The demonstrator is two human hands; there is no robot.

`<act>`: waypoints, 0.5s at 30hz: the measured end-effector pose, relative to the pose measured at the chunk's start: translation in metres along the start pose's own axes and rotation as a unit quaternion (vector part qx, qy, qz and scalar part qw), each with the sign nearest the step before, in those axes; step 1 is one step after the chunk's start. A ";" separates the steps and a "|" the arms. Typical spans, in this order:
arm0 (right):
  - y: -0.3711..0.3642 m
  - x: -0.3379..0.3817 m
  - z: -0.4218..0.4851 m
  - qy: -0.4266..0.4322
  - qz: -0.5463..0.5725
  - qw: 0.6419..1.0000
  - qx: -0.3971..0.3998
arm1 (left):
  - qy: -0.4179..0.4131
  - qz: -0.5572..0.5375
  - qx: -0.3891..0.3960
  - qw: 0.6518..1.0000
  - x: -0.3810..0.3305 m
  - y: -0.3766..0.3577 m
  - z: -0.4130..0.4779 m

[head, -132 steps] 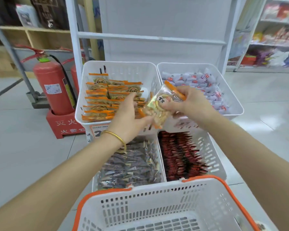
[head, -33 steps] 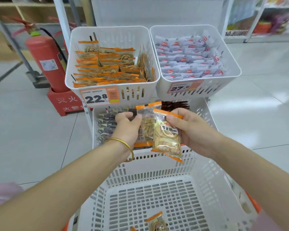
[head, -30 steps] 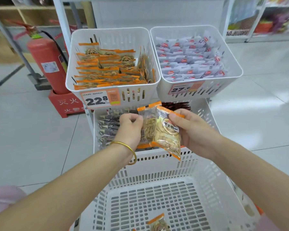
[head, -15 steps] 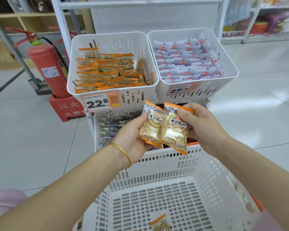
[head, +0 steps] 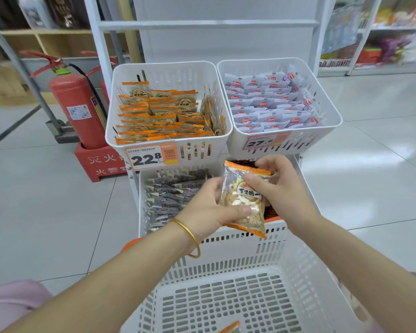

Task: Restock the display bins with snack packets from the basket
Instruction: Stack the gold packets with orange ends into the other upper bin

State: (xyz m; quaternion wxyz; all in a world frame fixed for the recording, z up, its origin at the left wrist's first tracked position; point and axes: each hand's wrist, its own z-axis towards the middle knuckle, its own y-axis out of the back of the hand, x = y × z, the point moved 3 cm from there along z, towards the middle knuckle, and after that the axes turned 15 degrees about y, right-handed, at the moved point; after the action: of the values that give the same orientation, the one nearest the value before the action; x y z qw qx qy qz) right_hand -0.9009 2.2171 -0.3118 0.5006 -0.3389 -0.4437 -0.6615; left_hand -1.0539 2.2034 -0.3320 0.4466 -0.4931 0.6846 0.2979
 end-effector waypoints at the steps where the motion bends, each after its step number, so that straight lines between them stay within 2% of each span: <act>1: 0.003 0.002 0.005 -0.012 0.003 0.999 0.034 | -0.003 0.006 0.002 1.000 -0.004 0.003 0.000; 5: 0.004 0.025 0.037 -0.057 0.090 0.974 0.201 | -0.049 0.082 -0.023 0.995 -0.037 0.022 -0.001; 8: -0.010 0.043 0.071 -0.038 0.092 0.962 0.255 | -0.084 0.135 -0.095 0.983 -0.065 0.041 0.006; 12: -0.028 0.055 0.126 0.007 0.051 0.975 0.218 | -0.139 0.139 -0.200 0.960 -0.096 0.074 0.024; 15: -0.036 0.061 0.175 0.083 0.004 0.992 0.093 | -0.173 0.219 -0.317 0.907 -0.112 0.106 0.041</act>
State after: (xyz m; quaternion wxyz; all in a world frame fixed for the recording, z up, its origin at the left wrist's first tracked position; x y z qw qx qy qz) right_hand -0.9508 2.3613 -0.2005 0.5673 -0.2367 -0.4589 -0.6415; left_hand -1.1281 2.3196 -0.2515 0.3020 -0.3873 0.5571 0.6697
